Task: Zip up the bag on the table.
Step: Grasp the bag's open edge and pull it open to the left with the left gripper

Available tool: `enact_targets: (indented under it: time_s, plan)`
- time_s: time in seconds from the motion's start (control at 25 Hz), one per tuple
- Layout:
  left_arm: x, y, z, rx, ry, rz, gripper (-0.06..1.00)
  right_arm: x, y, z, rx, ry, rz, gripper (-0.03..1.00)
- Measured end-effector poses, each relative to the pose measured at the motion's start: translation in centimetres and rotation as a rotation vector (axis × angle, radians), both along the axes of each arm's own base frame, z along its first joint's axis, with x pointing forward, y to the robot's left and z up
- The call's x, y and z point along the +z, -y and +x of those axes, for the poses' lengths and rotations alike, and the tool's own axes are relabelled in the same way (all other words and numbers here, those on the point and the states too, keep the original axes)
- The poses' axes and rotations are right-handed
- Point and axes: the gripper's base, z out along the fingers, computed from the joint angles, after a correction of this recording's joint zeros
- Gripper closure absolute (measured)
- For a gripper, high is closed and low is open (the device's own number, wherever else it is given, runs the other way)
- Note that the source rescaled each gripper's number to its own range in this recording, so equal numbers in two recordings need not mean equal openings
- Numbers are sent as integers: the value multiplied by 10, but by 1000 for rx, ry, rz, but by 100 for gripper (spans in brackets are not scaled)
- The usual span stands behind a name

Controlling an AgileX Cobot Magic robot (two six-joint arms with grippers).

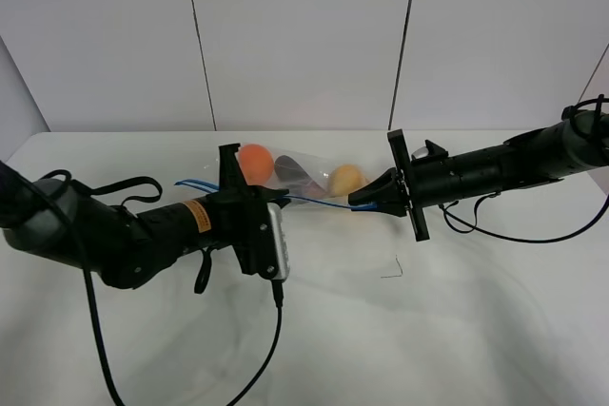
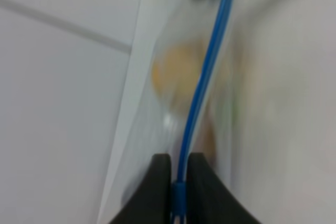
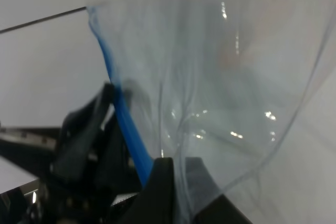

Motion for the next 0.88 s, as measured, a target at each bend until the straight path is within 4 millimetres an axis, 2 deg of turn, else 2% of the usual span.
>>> enact_targets:
  time_s: [0.24, 0.52, 0.64, 0.88]
  plan:
    - [-7, -55, 13, 169, -44, 24, 94, 0, -1, 0, 3, 0, 0, 97]
    - [-9, -103, 28, 325, -59, 30, 94, 0, -3, -1, 7, 0, 1, 97]
    - [-10, -117, 30, 366, -74, 38, 94, 0, -3, 0, 4, 0, 3, 97]
    - [-11, -118, 30, 362, -76, 43, 94, 1, -3, 0, 0, 0, 6, 97]
